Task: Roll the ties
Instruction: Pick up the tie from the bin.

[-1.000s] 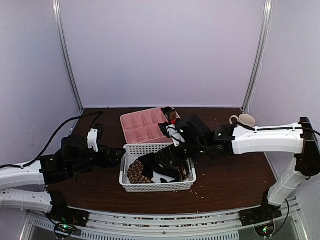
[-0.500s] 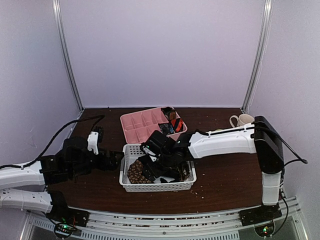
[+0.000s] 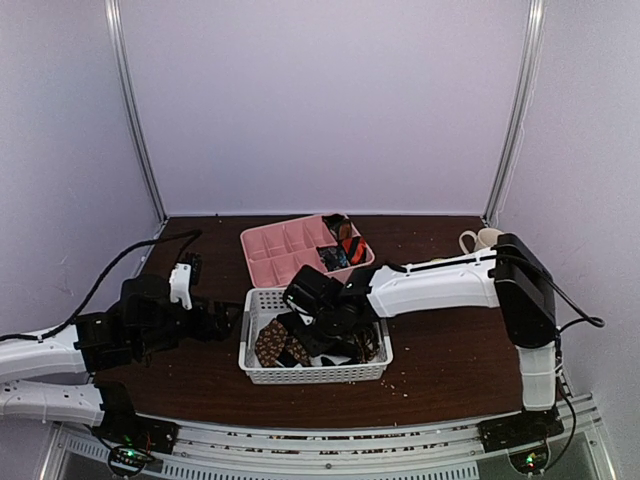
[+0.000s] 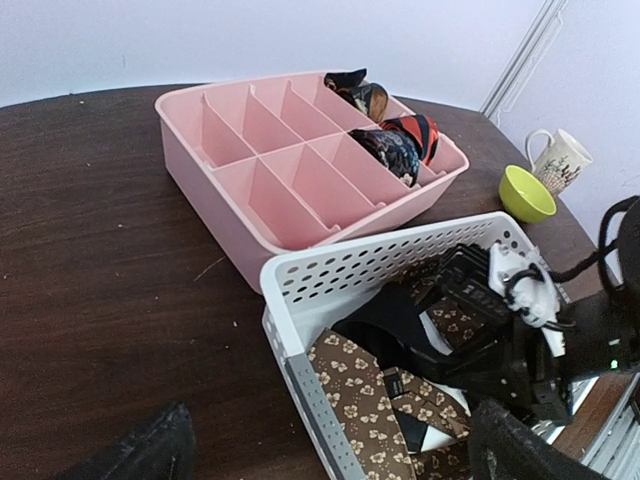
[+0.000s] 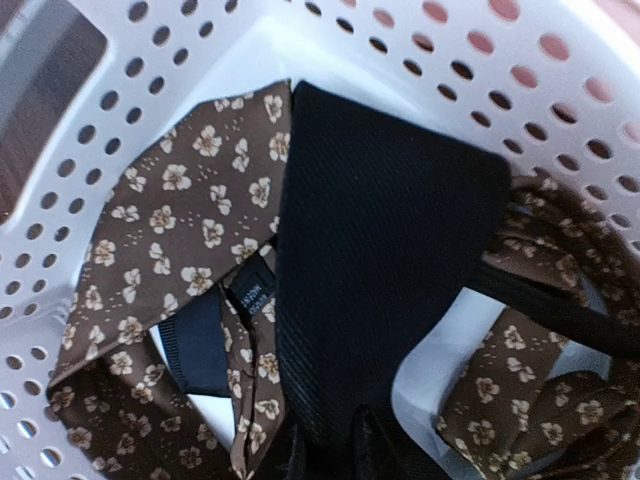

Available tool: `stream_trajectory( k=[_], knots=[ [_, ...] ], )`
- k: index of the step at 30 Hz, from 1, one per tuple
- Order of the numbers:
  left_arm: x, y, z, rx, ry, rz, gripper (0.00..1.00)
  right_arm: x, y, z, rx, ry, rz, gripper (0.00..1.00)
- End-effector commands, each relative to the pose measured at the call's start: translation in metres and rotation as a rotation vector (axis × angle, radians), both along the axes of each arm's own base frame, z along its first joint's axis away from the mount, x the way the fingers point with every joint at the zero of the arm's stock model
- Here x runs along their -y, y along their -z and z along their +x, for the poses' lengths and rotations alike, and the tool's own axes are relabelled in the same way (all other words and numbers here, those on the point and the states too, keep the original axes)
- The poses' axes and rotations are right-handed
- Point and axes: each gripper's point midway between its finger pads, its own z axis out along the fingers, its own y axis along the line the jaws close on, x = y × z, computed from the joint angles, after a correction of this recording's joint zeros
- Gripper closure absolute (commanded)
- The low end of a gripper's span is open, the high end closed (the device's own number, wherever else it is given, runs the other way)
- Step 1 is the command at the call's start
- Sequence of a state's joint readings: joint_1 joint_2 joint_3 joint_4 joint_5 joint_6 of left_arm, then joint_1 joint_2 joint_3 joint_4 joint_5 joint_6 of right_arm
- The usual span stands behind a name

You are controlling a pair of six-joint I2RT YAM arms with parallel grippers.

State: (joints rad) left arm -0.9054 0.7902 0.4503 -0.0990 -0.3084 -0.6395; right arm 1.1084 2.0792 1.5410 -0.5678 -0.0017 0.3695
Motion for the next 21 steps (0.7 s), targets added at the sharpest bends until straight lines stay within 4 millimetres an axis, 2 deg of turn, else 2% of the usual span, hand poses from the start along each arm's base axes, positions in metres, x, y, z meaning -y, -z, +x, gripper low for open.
stream_trajectory(
  k=[1, 5, 7, 10, 13, 17, 21],
  knots=[
    [-0.001, -0.004, 0.001, 0.015, -0.012, 0.000, 0.02, -0.002, -0.074, 0.012, 0.105, 0.025, 0.115, 0.87],
    [0.001, -0.006, 0.003, 0.015, -0.007, 0.005, 0.02, 0.001, -0.103, 0.013, 0.118, 0.022, 0.180, 0.95],
    [0.003, -0.008, 0.004, 0.013, -0.004, 0.011, 0.02, 0.002, -0.107, 0.013, 0.104, 0.020, 0.205, 1.00],
    [0.005, -0.010, 0.004, 0.015, 0.007, 0.021, 0.02, 0.004, -0.117, 0.012, 0.091, 0.016, 0.248, 1.00],
    [0.004, -0.014, 0.005, 0.023, 0.006, 0.035, 0.02, 0.008, -0.138, 0.012, 0.107, 0.013, 0.301, 1.00],
    [0.005, -0.020, 0.005, 0.038, 0.018, 0.046, 0.02, 0.020, -0.181, 0.018, 0.146, 0.022, 0.392, 1.00],
    [0.010, -0.028, 0.005, 0.059, 0.051, 0.063, 0.02, 0.042, -0.245, 0.021, 0.221, 0.029, 0.528, 1.00]
  ],
)
